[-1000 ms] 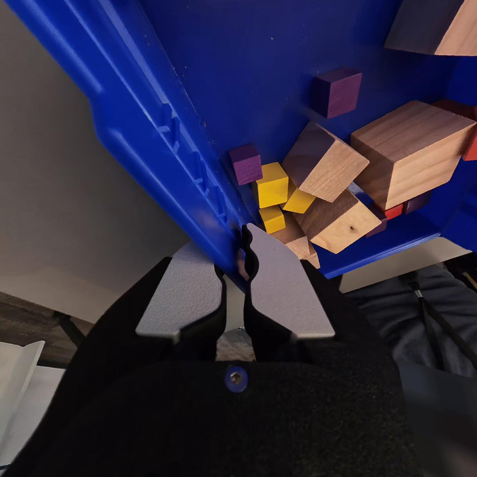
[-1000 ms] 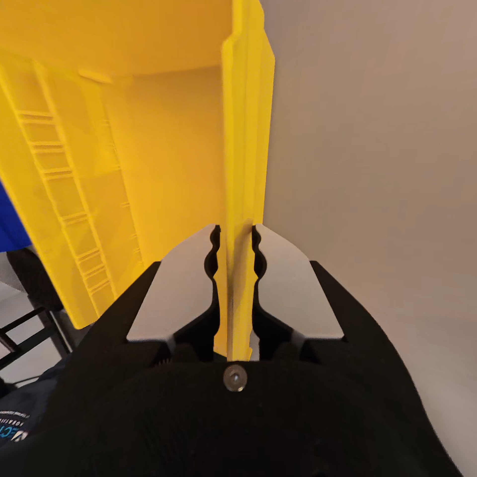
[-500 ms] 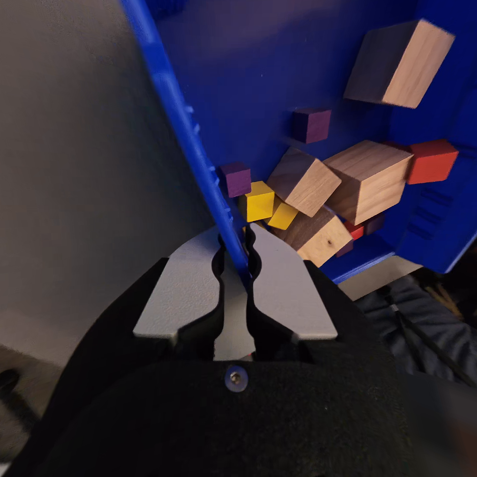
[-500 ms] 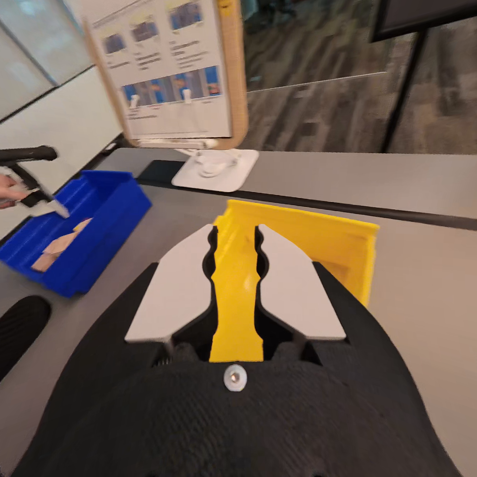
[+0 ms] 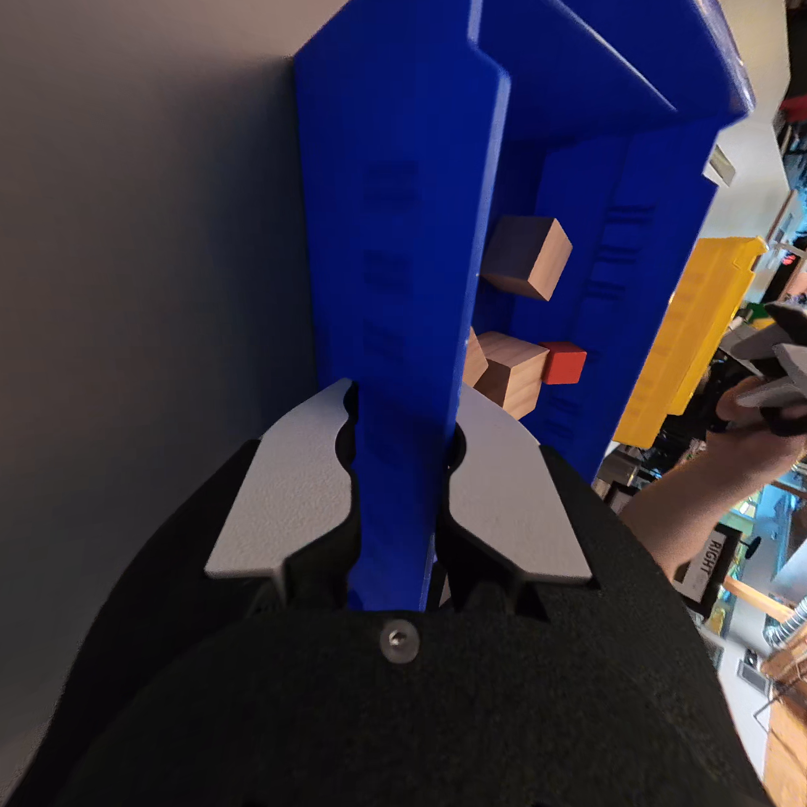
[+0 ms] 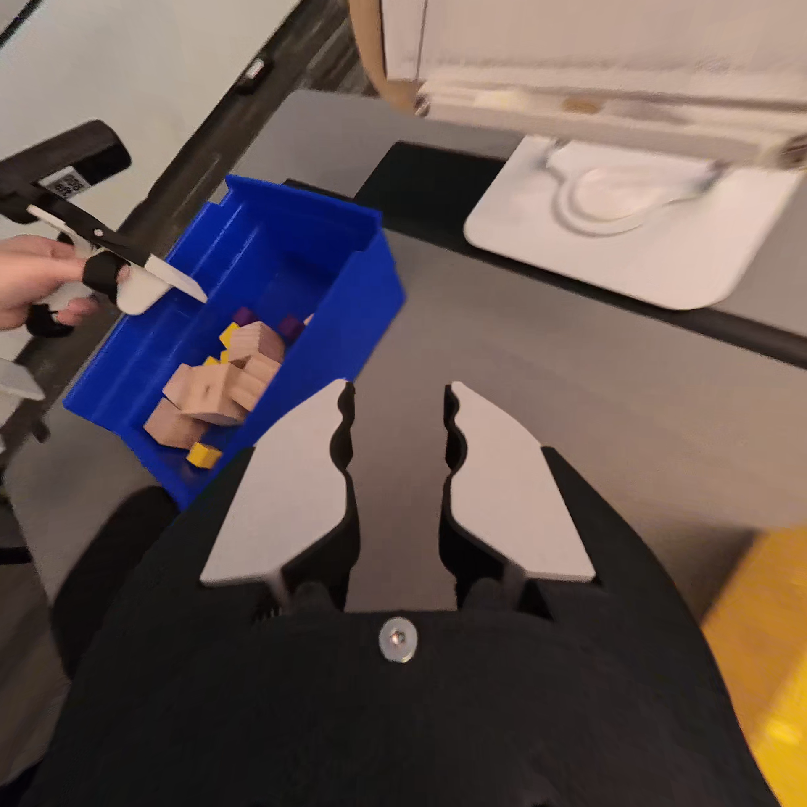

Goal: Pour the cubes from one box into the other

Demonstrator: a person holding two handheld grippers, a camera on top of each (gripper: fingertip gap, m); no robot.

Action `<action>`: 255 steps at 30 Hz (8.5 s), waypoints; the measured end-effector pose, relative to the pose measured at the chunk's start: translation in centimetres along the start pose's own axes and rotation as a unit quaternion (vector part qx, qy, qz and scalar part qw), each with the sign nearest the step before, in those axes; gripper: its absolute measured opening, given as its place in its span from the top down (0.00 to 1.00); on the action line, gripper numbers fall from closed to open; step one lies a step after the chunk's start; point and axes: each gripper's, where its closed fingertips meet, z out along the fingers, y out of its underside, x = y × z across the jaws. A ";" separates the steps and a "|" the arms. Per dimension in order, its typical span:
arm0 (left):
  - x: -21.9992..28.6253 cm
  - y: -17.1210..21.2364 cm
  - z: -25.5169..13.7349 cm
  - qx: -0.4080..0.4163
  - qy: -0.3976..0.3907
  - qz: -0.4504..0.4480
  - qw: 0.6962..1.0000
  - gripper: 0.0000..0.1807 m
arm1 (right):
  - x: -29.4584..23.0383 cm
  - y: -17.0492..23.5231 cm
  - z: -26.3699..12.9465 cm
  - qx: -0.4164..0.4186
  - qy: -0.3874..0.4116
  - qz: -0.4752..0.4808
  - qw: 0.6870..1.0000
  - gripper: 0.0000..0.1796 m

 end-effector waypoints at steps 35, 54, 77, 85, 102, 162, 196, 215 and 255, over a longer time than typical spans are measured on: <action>-2.0 -0.1 0.1 -0.013 -0.314 0.097 0.944 0.97 | -5.7 7.0 14.2 -0.294 0.153 0.127 0.935 0.97; 8.9 1.7 -0.4 -0.075 -0.318 0.117 0.938 0.97 | -2.2 4.7 6.0 -0.308 0.095 0.188 0.928 0.97; 42.3 2.3 16.6 -0.147 -0.241 0.286 0.916 0.97 | 20.3 1.4 -24.3 -0.274 0.212 0.278 0.896 0.97; 49.5 2.9 23.8 -0.131 -0.182 0.325 0.919 0.97 | 26.6 2.6 -31.9 -0.259 0.281 0.267 0.885 0.97; 49.3 1.4 24.8 -0.026 -0.047 0.354 0.934 0.97 | 26.0 -1.3 -32.8 -0.261 0.402 0.106 0.871 0.96; 49.0 3.3 19.6 0.279 0.129 0.449 0.839 0.97 | 13.8 -4.9 -35.5 0.201 0.568 -0.235 0.763 0.98; 48.8 2.0 20.3 0.291 0.133 0.448 0.835 0.96 | 15.9 -5.4 -34.4 0.200 0.546 -0.247 0.775 0.97; 50.9 2.4 18.0 0.360 0.198 0.473 0.780 0.95 | 12.4 -6.7 -36.5 0.281 0.553 -0.302 0.724 0.97; 51.0 3.2 18.1 0.352 0.178 0.494 0.775 0.94 | 13.0 -6.3 -36.8 0.277 0.548 -0.294 0.732 0.97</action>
